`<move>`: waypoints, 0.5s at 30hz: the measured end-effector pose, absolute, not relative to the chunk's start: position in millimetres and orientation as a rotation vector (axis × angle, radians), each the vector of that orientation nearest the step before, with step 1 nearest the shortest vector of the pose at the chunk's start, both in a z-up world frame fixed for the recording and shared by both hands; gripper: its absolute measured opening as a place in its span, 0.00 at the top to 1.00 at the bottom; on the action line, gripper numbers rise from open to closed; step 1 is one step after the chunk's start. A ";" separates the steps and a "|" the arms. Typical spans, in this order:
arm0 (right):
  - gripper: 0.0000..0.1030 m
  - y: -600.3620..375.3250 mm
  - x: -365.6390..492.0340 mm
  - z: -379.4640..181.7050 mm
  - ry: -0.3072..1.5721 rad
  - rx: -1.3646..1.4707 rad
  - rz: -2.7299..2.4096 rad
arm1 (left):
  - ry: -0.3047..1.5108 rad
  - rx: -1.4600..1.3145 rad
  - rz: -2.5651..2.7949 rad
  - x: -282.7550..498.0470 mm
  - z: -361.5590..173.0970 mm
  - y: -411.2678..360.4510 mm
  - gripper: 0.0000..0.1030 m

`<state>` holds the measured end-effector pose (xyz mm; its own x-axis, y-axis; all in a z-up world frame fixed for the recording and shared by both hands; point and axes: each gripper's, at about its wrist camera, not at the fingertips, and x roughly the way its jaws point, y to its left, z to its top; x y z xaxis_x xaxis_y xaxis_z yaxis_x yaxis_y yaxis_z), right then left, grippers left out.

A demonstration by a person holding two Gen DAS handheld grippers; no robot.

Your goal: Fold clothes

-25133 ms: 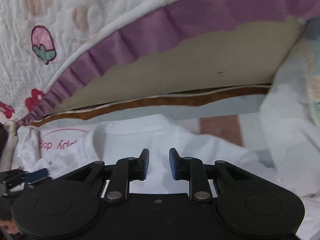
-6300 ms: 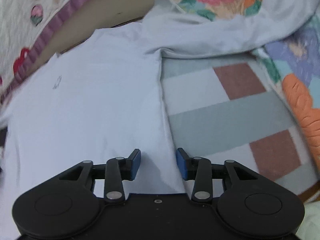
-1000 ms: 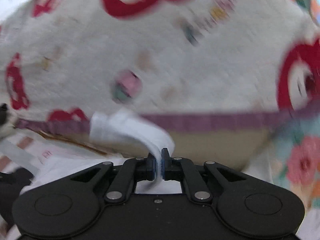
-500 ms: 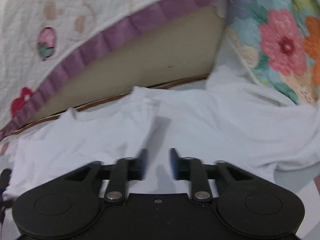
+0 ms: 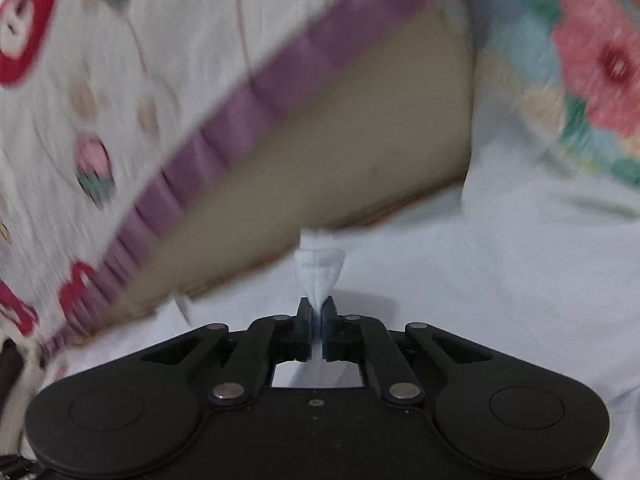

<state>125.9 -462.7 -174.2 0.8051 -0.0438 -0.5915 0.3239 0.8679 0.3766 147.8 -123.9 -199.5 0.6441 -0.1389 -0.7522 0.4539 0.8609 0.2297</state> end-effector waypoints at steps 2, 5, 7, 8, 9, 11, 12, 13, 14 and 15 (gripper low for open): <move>0.95 -467.4 109.6 -163.6 0.566 0.475 -0.205 | 0.812 0.400 -0.346 149.9 -197.6 -121.6 0.71; 0.93 -481.8 84.4 -176.9 0.660 0.423 -0.234 | 0.818 0.403 -0.358 150.3 -194.5 -122.9 0.71; 0.85 -487.5 71.2 -190.3 0.729 0.395 -0.255 | 0.835 0.413 -0.358 150.2 -196.3 -124.4 0.71; 0.82 -489.4 67.5 -194.3 0.753 0.389 -0.277 | 0.846 0.415 -0.355 150.1 -198.1 -124.7 0.70; 0.81 -491.3 64.1 -198.1 0.776 0.383 -0.301 | 0.853 0.422 -0.355 149.9 -199.3 -125.1 0.70; 0.70 -495.1 56.8 -200.3 0.792 0.381 -0.340 | 0.857 0.432 -0.364 149.7 -198.7 -123.9 0.68; 0.65 -496.6 55.6 -198.4 0.788 0.383 -0.359 | 0.865 0.432 -0.371 150.0 -197.6 -122.8 0.67; 0.57 -498.5 53.5 -195.6 0.784 0.387 -0.384 | 0.872 0.431 -0.379 150.3 -196.6 -121.6 0.66; 0.58 -500.5 51.2 -192.7 0.780 0.392 -0.410 | 0.898 0.396 -0.407 151.6 -193.4 -116.9 0.66; 0.58 -502.8 49.8 -188.7 0.765 0.386 -0.407 | 0.933 0.319 -0.475 152.4 -185.1 -107.2 0.66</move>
